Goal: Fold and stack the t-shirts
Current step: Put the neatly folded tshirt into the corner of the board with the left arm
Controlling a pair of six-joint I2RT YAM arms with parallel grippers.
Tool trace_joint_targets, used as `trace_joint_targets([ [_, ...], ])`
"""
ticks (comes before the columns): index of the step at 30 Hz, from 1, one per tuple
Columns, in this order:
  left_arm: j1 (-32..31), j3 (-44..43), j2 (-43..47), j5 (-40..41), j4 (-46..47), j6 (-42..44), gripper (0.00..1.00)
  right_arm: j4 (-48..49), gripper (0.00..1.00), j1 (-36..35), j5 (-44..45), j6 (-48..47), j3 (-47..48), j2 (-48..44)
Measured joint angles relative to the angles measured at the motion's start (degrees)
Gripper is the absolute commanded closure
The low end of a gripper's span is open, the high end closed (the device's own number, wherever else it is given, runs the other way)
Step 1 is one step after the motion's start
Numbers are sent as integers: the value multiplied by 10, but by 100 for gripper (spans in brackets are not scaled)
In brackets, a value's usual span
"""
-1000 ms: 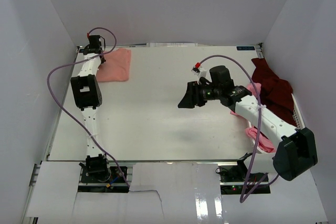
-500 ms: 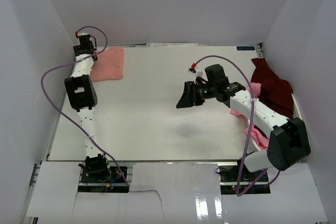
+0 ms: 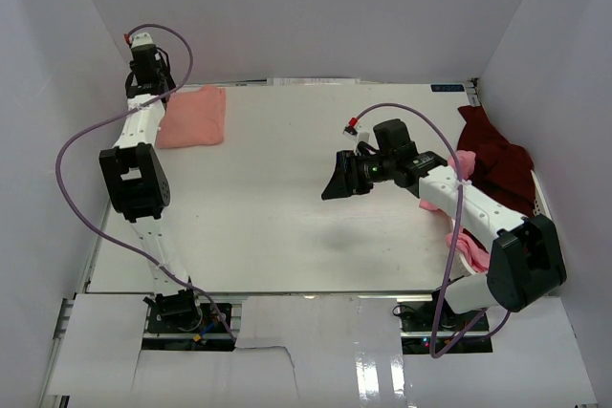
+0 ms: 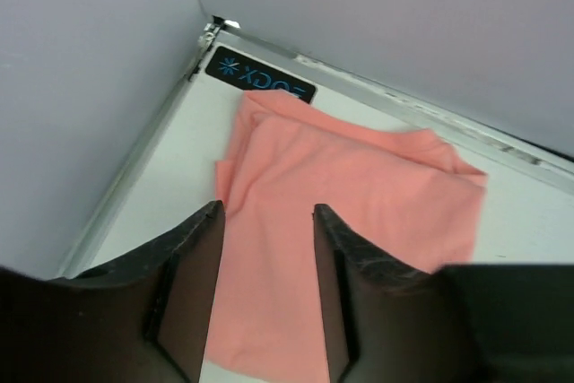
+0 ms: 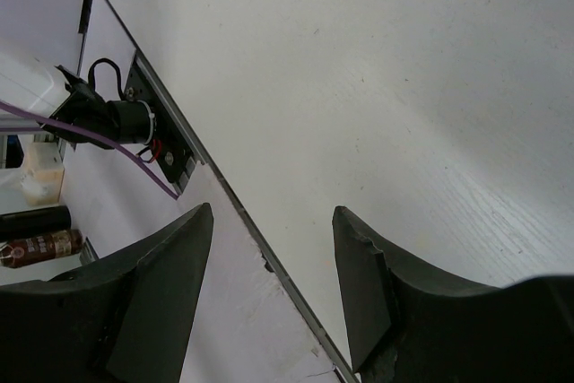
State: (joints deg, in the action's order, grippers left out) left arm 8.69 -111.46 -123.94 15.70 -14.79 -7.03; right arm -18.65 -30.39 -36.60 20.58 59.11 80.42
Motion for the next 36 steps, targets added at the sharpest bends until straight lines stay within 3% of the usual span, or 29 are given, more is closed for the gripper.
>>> trace_joint_targets([
  [1, -1, 16, 12, -11, 9, -4, 66, 1, 38, 0, 0, 0, 0, 0],
  [2, -1, 31, 20, -25, 19, -8, 87, 2, 37, 0, 0, 0, 0, -1],
  [3, -1, 41, 23, -36, 25, -14, 98, 3, 38, 0, 0, 0, 0, -1],
  [4, 0, 51, 24, -48, 33, -15, 100, 4, 38, 0, 0, 0, 0, -2],
  [16, 0, 174, 3, -156, 53, -82, 100, 6, 38, 8, -10, -1, 0, -32],
  [22, 0, 182, -21, -183, 80, -102, 100, 6, 38, 13, -11, -1, 0, -43],
  [36, -3, 176, -48, -131, 101, -102, 100, 5, 37, 23, -13, -1, -19, -59],
])
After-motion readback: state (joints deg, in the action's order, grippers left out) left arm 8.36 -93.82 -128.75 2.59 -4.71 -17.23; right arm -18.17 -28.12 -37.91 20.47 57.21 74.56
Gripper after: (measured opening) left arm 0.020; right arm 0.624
